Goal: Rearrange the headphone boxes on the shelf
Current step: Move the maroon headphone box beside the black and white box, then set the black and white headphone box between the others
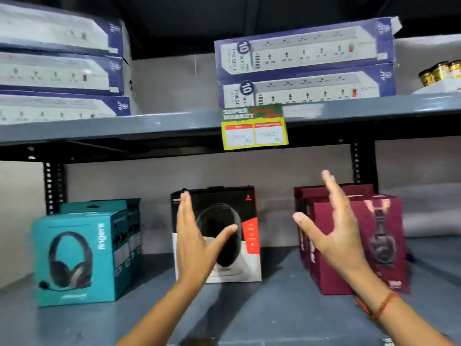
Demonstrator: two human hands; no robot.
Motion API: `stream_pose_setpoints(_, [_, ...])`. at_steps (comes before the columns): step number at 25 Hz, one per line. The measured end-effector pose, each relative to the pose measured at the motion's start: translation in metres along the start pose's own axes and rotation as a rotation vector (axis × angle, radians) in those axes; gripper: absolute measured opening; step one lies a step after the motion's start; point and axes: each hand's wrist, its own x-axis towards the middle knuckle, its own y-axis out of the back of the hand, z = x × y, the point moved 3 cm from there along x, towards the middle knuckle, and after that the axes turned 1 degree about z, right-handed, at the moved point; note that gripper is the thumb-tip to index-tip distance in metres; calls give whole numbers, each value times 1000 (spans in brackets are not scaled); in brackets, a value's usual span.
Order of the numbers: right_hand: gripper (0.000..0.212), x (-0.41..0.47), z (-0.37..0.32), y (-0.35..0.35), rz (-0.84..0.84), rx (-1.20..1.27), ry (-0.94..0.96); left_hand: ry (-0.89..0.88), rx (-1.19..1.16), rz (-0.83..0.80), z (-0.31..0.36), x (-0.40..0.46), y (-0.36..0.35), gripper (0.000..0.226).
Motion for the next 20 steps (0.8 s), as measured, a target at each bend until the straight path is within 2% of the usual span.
stream_pose_setpoints(3, [104,-7,10,-69,-198,124,-256,109,55,-82,-62,17,45,138])
stream_pose_setpoints(5, [108,-14,32,-103,-340,161,-426,213,64,-229,-108,29,56,151])
stream_pose_setpoints(8, [134,-25,65,-127,-465,101,-582,418,-38,-524,-153,38,46,164])
stream_pose_setpoints(10, [143,-30,83,-133,-515,44,-660,526,-141,-696,-171,35,30,153])
stream_pose_setpoints(12, [139,-31,97,-137,-595,34,-714,551,-206,-793,-182,32,16,130])
stream_pose_setpoints(14, [123,-28,100,-144,-702,71,-712,553,-284,-820,-191,31,6,106])
stream_pose_setpoints(16, [107,-26,94,-155,-775,129,-691,582,-330,-807,-195,34,1,98])
stream_pose_setpoints(20, [99,-28,98,-169,-708,207,-687,577,-341,-794,-204,37,-4,90])
